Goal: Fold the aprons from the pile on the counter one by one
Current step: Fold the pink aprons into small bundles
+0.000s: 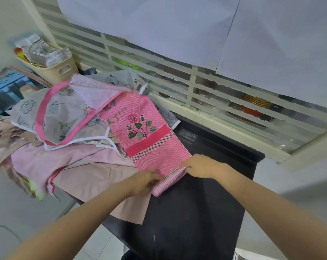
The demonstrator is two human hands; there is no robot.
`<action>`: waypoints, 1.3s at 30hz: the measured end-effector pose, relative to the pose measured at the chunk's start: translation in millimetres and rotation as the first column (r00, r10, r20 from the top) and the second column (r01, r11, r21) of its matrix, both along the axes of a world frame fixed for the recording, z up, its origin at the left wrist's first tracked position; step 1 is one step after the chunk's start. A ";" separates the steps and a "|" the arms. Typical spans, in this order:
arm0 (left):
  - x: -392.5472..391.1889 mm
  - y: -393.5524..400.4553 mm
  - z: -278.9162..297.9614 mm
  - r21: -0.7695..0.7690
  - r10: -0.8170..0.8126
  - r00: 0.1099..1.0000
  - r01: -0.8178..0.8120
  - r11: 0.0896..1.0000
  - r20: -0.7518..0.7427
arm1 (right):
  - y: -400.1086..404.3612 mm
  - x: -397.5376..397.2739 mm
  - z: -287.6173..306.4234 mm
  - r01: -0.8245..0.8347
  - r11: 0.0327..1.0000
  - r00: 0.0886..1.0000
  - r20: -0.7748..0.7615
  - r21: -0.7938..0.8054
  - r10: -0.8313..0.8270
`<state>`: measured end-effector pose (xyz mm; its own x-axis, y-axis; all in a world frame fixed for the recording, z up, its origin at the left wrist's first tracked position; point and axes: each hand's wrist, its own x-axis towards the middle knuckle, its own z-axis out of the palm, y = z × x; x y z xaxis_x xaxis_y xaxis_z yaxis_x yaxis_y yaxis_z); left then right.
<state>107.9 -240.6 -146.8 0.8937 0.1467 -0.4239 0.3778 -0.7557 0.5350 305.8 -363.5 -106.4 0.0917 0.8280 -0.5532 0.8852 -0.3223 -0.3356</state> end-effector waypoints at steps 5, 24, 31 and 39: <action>-8.3 10.0 22.5 -0.490 0.253 0.944 -0.328 0.808 -0.214 | 35.9 6.5 11.1 0.125 0.987 0.990 -0.048 -0.097 -0.130; -32.0 35.5 19.9 -0.374 0.550 0.661 -0.747 0.550 -0.511 | 38.9 -10.9 -20.1 0.442 0.827 0.804 -0.254 -0.347 -0.537; -36.7 58.7 26.6 -0.117 0.595 0.650 -0.716 0.689 -0.472 | 38.9 -34.1 -21.4 0.428 0.778 0.674 -0.412 -0.460 -0.614; -49.6 57.1 34.3 -0.138 0.580 0.580 -0.765 0.629 -0.572 | 48.3 -50.9 -26.3 0.439 0.819 0.761 -0.332 -0.369 -0.558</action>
